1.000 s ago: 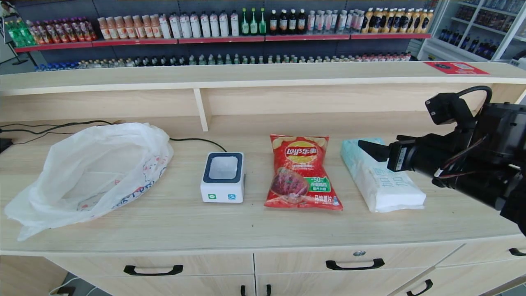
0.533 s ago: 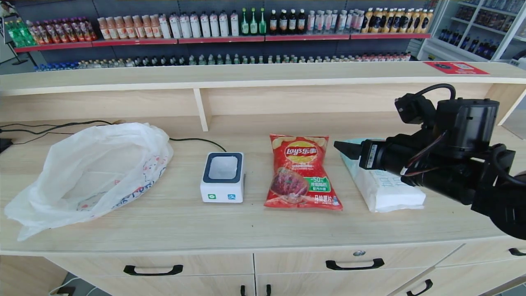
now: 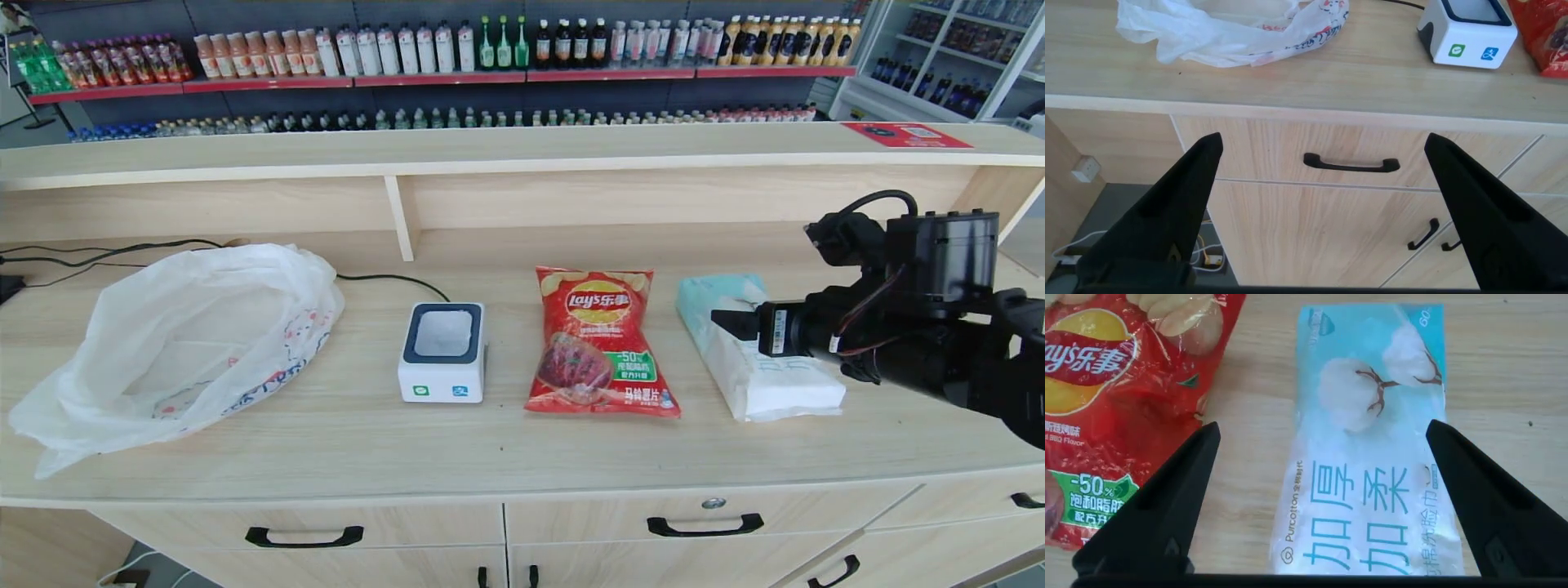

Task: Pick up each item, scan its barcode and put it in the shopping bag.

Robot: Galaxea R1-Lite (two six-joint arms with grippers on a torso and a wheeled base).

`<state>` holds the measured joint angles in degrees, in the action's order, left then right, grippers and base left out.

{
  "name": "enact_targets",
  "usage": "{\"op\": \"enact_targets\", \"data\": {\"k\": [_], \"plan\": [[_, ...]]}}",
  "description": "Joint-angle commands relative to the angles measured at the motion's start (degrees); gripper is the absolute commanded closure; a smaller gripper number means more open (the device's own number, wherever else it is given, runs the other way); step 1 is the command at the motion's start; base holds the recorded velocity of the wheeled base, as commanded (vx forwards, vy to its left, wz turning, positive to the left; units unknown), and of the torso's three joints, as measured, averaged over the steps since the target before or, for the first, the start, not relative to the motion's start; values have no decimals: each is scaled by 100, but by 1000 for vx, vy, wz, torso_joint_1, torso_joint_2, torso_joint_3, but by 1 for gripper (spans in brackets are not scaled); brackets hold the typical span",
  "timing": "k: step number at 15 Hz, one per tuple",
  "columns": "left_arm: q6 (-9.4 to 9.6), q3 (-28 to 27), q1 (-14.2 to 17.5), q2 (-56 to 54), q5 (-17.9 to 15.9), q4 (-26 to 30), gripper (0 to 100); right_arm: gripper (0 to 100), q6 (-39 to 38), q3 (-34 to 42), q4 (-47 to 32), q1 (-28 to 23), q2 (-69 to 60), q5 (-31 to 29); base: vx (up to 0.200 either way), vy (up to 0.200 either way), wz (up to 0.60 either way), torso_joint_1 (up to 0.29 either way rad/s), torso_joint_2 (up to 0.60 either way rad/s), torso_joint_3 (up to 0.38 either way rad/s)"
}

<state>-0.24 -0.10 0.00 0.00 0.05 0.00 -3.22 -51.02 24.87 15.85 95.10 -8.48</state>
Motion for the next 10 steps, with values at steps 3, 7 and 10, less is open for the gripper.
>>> {"op": "enact_targets", "data": {"k": [3,7,10], "plan": [[-2,1,0,0,4,0,0,0,-12,13,-219,-91,-132,5,0,0,0,0,0,0],[-2,1,0,0,4,0,0,0,-47,39,-228,-179,53,-4,0,0,0,0,0,0],[-2,1,9,9,4,0,0,0,-56,39,-202,-240,167,5,0,0,0,0,0,0]]}}
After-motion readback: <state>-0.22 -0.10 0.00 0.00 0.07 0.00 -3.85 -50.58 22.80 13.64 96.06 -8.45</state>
